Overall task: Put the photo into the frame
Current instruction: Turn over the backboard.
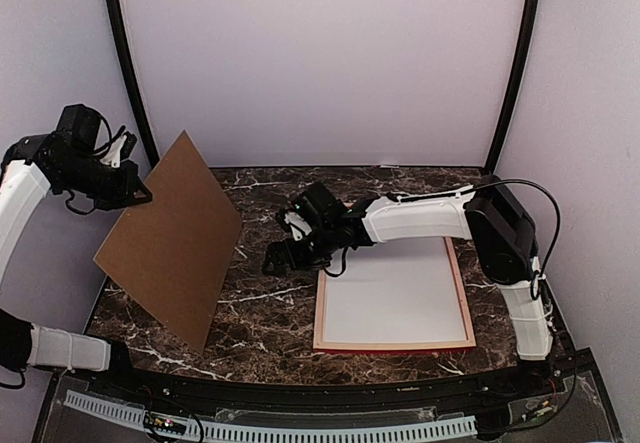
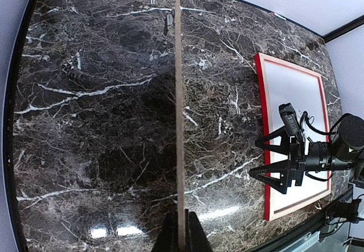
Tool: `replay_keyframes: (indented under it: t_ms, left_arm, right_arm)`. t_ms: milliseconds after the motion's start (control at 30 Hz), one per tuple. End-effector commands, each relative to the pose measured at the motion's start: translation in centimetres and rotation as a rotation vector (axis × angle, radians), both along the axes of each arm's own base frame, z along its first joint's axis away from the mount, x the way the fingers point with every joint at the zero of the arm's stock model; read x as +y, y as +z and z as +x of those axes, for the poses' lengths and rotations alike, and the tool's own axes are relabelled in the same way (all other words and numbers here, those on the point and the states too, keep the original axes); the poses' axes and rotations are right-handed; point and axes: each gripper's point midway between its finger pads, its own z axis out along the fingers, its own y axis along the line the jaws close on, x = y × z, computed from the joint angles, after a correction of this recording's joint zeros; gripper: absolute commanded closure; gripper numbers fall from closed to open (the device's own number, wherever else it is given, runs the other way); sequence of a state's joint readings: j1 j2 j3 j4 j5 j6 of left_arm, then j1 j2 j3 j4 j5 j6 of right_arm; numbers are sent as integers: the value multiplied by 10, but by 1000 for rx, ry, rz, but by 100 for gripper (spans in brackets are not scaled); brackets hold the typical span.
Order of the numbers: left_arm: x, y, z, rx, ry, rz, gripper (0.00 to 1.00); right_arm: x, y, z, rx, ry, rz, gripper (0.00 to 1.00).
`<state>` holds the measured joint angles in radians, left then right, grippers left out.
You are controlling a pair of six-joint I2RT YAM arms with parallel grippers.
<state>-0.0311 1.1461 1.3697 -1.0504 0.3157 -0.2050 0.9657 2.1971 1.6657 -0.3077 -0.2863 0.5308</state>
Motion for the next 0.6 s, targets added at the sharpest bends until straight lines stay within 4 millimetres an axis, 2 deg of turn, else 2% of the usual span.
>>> replay_keyframes:
  t_ms: [0,300,400,567]
  left_arm:
    - [6,27,-4,-81,28,28,100]
    - [23,29,0,-76,75,139,100]
    - [22,31,4,-80,77,153,100]
    - [10,25,12,-67,46,153,100]
  right_arm:
    - [-3,22,6,-41,-13,27,1]
    - [-4,15,7,-32,-19,14,1]
    - [-3,15,8,-32,-22,14,1]
    - [-3,17,9,-33,-25,16,1]
